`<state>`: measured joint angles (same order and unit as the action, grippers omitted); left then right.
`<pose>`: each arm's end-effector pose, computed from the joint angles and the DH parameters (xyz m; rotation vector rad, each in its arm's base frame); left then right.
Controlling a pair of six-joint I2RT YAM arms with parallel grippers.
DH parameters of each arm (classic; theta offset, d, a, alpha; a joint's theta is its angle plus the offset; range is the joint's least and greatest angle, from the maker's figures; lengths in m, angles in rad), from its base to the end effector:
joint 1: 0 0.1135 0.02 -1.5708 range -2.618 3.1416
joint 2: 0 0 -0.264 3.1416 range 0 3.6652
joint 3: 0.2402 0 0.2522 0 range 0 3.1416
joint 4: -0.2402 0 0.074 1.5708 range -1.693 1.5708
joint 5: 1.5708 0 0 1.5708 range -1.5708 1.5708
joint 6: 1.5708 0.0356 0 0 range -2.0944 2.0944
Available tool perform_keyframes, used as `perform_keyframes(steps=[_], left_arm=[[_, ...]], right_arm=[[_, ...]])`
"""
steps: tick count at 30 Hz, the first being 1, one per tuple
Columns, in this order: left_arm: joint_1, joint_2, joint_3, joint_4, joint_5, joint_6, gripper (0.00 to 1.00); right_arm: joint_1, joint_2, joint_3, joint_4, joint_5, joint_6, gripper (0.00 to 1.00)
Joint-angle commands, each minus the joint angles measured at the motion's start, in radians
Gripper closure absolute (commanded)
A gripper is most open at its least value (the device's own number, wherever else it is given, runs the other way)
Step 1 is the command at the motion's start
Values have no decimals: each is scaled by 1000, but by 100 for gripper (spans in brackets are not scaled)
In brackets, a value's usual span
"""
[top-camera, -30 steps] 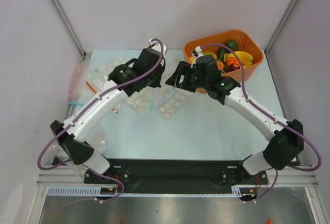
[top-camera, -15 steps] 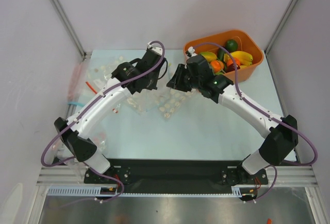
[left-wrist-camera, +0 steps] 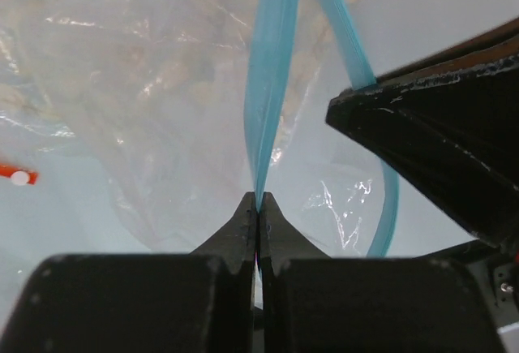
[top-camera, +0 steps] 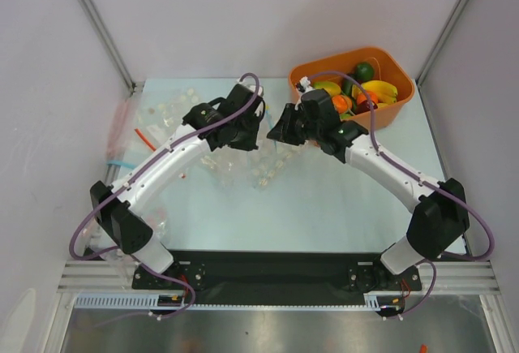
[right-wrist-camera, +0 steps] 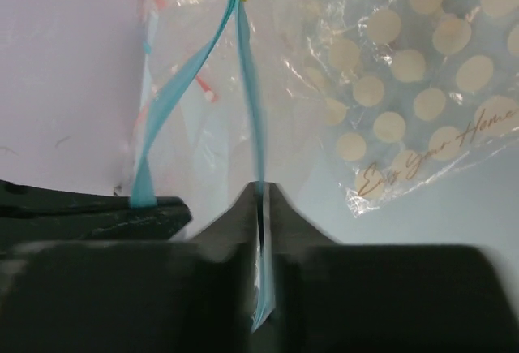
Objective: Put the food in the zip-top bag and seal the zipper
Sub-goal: Open the zipper of the food storage bag, then move the bin to the center of the board.
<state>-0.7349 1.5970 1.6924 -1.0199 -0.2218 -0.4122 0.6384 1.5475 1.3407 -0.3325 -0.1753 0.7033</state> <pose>0.2505 -0.2158 0.3737 0.3065 2.4572 -0.2182 0.2850 0.2192 0.3298 -0.0392 2.2608 0.9513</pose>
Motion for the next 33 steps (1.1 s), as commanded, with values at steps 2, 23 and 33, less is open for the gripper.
perform_keyframes(steps=[2,23,33], left_arm=[[40,6,-26,89,122,-69,100],[91,-2,-76,179,168,-56,100],[91,-23,-74,162,134,-36,100]], right_arm=[[-42,14,17,95,-52,-64,66],[-423,281,472,-266,151,-228,17],[-431,523,695,-451,218,-209,5]])
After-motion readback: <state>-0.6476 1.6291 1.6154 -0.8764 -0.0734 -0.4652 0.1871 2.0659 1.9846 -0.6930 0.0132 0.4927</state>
